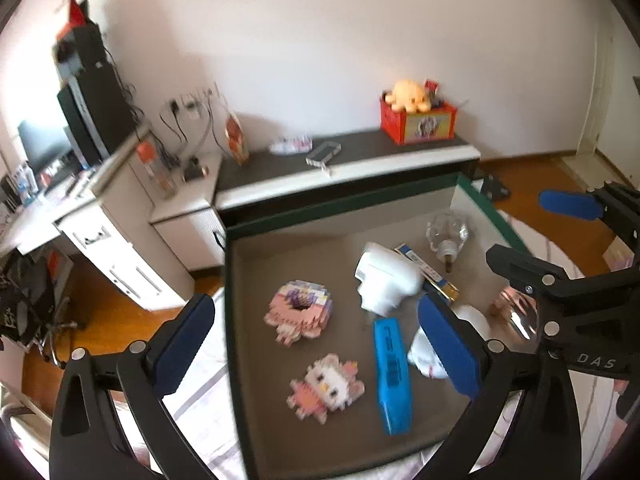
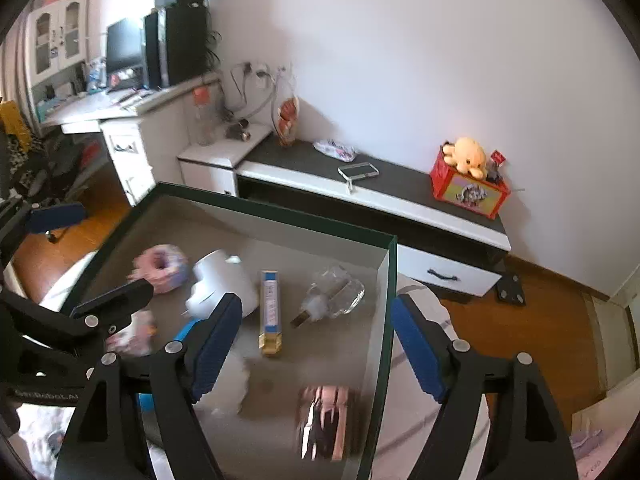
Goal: Organize rigid objects
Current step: 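Withdraw both tools from the box back over the bed, then lower the right tool onto the black toy track and grasp it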
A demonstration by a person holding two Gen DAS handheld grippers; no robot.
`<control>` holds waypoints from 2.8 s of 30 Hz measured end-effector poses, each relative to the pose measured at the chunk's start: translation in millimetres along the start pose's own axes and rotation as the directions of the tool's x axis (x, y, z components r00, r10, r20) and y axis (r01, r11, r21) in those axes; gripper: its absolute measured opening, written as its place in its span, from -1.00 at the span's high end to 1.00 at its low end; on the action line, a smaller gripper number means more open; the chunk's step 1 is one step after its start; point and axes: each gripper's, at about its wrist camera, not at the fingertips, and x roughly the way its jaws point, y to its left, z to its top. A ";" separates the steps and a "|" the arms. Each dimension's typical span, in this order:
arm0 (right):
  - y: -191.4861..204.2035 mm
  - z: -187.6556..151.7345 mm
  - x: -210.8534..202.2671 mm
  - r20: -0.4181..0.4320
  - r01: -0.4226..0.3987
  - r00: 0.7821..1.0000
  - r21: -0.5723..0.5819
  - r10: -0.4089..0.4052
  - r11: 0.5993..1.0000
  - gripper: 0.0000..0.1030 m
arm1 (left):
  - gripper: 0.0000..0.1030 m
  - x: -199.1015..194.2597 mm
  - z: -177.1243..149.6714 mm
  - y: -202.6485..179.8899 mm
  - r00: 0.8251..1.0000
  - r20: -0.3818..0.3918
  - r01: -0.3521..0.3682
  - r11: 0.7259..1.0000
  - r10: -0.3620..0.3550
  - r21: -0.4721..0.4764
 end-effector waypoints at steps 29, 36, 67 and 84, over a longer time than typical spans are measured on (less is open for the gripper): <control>78.4 -151.5 -223.4 0.336 0.006 0.941 0.048 -0.022 0.999 -1.00 | -1.00 -228.8 -160.6 -15.6 0.958 0.283 -0.002 0.984 0.052 -0.176; 90.2 -178.5 -244.4 0.362 0.000 0.932 0.084 -0.030 0.996 -1.00 | -1.00 -251.0 -191.2 -29.0 0.951 0.295 -0.043 0.983 0.094 -0.176; 89.1 -197.2 -251.5 0.347 0.021 0.936 0.103 -0.056 0.994 -1.00 | -1.00 -256.4 -207.0 -44.9 0.949 0.286 -0.087 0.983 0.131 -0.161; 67.0 -228.1 -154.2 0.094 0.056 0.993 0.128 -0.068 0.990 -1.00 | -1.00 -163.5 -230.6 -43.5 0.996 0.034 -0.080 0.985 0.086 -0.154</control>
